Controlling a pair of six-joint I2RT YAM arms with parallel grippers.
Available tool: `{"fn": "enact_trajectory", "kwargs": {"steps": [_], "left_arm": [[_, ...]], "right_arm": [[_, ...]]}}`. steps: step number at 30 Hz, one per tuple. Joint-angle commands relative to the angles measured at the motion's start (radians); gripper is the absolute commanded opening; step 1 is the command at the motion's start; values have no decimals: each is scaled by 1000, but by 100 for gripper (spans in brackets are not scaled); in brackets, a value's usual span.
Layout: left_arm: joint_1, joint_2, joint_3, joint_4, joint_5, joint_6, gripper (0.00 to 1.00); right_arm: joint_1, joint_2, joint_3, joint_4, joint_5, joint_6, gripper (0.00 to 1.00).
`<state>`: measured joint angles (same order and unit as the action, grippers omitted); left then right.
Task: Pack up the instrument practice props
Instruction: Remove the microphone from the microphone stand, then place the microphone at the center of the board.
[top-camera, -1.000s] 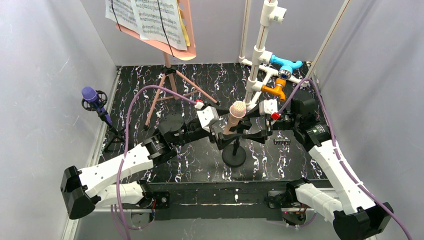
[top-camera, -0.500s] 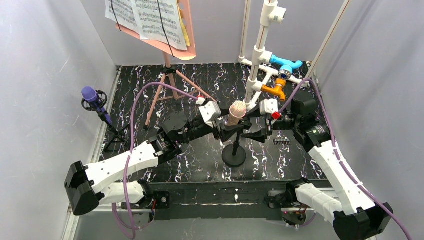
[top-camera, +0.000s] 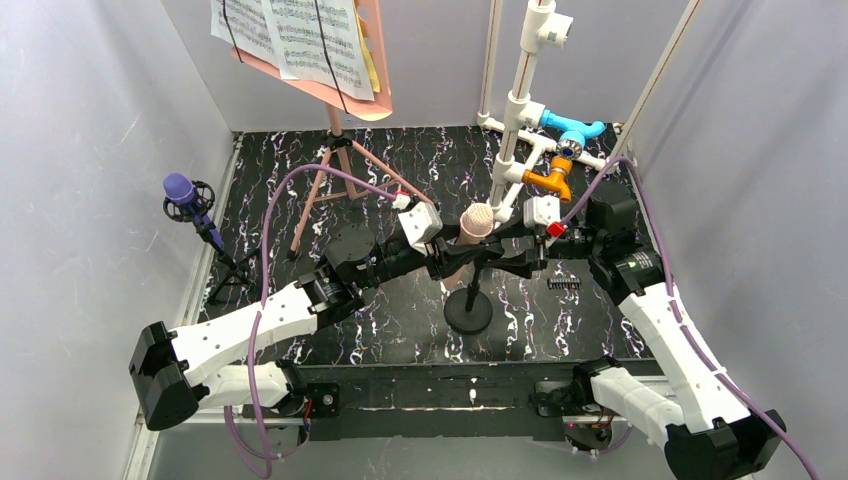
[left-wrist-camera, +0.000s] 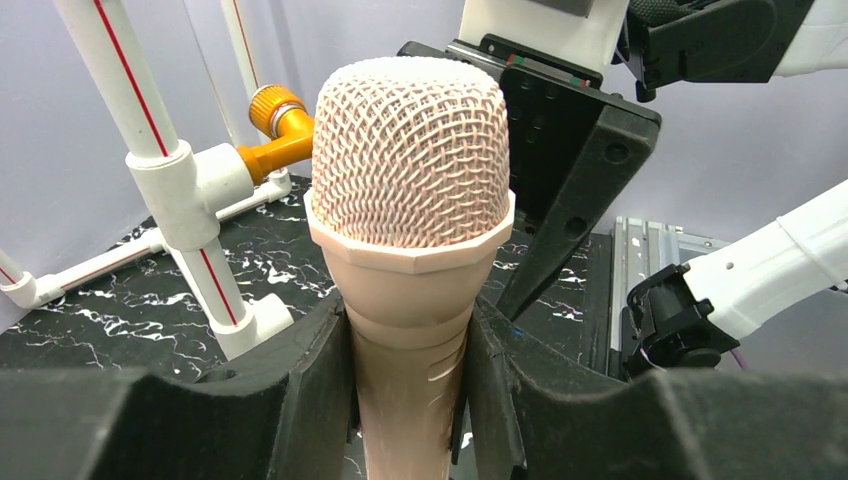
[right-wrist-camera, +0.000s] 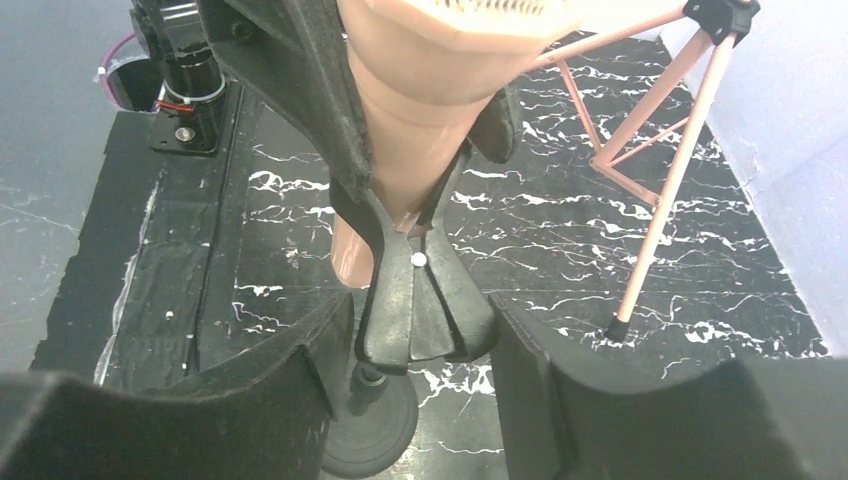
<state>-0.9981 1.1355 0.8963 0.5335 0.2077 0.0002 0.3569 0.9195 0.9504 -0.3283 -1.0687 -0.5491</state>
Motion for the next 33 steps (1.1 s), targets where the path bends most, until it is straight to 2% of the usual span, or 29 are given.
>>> {"fn": "enact_trajectory", "kwargs": {"steps": [1,5,7,9,22,25,27,28,31,33], "left_arm": [[-3,-27,27,46,-19,8,0],[-2,-32,26,47,-21,7,0],[-2,-35,25,46,-21,6,0],[-2,-42,24,47,-23,6,0],[-2,-215,-35,0,-48,13,0],[-3,-268,-59,-40,-72,11,0],[-2,-295,-71,-68,-92,12,0],[-3,-308,-76,-86,-101,13,0],[-2,-341,-82,-140,-129,14,0],[-3,-362,-88,-171,-143,13,0]], "right_arm": [[-11,-27,-16,32,-27,8,54],[-18,-34,-26,25,-31,0,17],[-21,-37,-31,21,-21,-8,5],[-24,-38,-33,18,-16,-13,2],[-41,-50,-61,63,14,41,3],[-44,-50,-66,70,10,56,11],[-45,-52,-65,68,-1,59,22],[-45,-51,-65,68,-4,61,31],[-50,-52,-65,64,-4,63,68],[-53,-54,-64,60,4,64,81]]}}
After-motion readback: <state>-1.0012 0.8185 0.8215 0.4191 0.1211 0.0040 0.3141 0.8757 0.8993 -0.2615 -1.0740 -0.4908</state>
